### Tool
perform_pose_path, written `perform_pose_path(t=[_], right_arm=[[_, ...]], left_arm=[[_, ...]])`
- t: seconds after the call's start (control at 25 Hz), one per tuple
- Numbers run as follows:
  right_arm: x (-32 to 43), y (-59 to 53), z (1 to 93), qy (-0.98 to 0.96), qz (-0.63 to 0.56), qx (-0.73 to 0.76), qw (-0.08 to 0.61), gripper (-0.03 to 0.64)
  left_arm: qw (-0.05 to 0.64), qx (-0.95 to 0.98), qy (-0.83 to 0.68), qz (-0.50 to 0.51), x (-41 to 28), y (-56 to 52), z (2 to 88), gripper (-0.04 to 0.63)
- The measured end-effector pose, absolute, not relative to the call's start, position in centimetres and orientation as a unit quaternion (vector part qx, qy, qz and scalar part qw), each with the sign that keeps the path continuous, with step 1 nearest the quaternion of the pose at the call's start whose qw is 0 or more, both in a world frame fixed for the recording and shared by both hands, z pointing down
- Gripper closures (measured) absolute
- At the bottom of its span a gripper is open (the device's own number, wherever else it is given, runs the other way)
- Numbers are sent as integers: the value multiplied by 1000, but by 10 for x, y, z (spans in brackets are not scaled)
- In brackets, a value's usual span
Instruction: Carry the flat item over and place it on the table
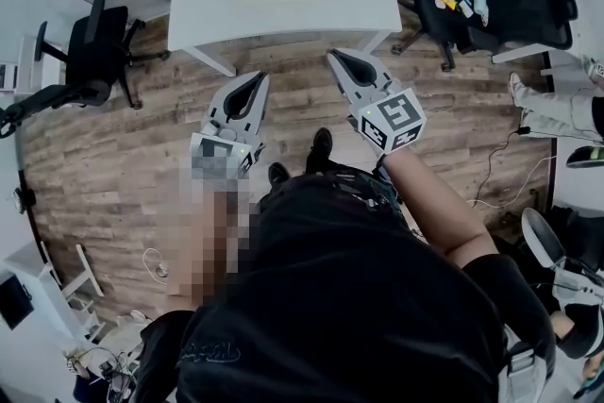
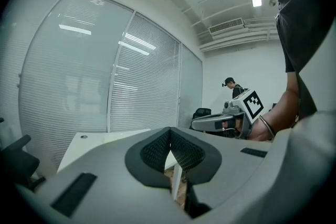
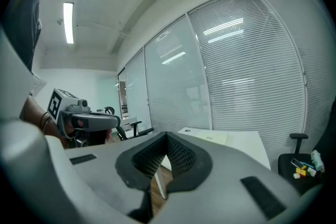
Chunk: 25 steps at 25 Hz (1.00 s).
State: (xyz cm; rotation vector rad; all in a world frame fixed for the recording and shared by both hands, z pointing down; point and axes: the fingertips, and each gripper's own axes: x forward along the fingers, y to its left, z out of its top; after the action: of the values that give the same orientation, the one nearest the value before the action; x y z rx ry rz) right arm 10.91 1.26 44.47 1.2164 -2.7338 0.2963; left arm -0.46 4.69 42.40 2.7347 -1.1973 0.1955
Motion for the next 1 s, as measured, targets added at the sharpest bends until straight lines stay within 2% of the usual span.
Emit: perform_pose_path(t=[1.0], right_arm=[[8,109,412,-895,80,434,65,595]], left_arm=[[62,926,-369,40,-116,133,401,583]])
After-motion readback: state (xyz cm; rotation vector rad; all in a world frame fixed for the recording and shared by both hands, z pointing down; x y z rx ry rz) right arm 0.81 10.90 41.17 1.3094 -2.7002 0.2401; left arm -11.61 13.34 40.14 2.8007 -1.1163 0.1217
